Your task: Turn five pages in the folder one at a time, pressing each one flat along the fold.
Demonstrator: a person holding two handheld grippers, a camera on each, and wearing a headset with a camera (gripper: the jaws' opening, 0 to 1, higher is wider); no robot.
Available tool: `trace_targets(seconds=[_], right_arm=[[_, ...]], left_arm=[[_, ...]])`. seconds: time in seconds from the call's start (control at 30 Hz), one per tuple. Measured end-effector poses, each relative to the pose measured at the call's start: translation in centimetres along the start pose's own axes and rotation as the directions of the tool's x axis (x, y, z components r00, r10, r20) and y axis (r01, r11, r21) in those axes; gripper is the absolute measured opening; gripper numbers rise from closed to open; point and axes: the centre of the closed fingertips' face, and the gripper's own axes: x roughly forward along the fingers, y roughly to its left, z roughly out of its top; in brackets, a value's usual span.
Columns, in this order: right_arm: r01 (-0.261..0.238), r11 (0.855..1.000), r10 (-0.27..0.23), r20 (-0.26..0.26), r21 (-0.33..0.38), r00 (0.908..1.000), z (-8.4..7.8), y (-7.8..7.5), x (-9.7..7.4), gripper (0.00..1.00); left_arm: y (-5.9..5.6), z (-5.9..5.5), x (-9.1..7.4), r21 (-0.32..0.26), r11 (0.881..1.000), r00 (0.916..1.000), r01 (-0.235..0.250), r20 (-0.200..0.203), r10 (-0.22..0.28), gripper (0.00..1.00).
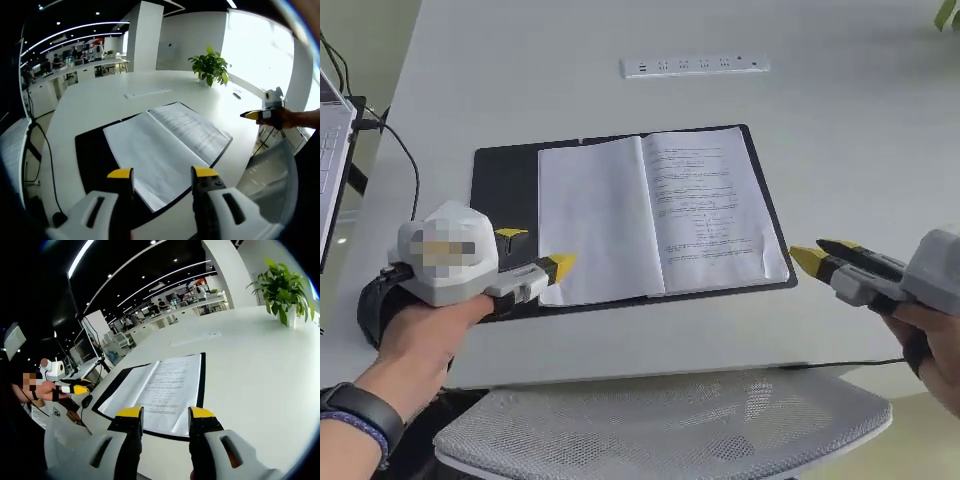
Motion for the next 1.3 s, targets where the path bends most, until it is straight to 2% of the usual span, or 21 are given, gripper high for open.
trace_targets(seconds=[0.13,0.3,0.53,0.63,0.83,1.1,1.3], right_arm=[[0.013,1.0,-0.013,0.02,0.003,0.9997,0.1,-0.3,-0.9,0.4],[0.024,1.0,-0.024,0.03,-0.008,0.9993,-0.4,-0.3,-1.5,0.46],[0.029,0.998,-0.029,0.001,-0.051,0.9996,-1.4,0.1,-1.6,0.55],[0.034,0.998,-0.034,-0.009,-0.061,0.9994,-1.8,0.2,-1.7,0.59],[0.04,0.997,-0.041,-0.009,-0.06,0.9991,-2.0,0.0,-1.9,0.63],[0.043,0.997,-0.044,-0.023,-0.065,0.9988,-2.1,-0.3,-1.8,0.68],[0.051,0.997,-0.052,-0.017,-0.058,0.9985,-1.9,-0.6,-1.8,0.68]], left_arm=[[-0.4,1.0,-1.1,0.004,1.0,0.9986,0.008,0.052,-0.008,0.52],[0.0,1.0,-2.5,0.0,1.0,0.9969,-0.004,0.078,0.004,0.59],[0.8,-0.4,-3.5,-0.04,0.999,0.9966,-0.021,0.079,0.024,0.69],[1.0,-1.2,-3.6,-0.047,0.998,0.9975,-0.029,0.063,0.032,0.71],[0.8,-1.4,-3.5,-0.054,0.998,0.9976,-0.031,0.061,0.034,0.73],[0.1,-0.2,-2.2,-0.045,0.999,0.9978,-0.002,0.067,0.005,0.72],[-1.1,1.4,-0.9,-0.025,0.999,0.9966,0.027,0.079,-0.025,0.71]])
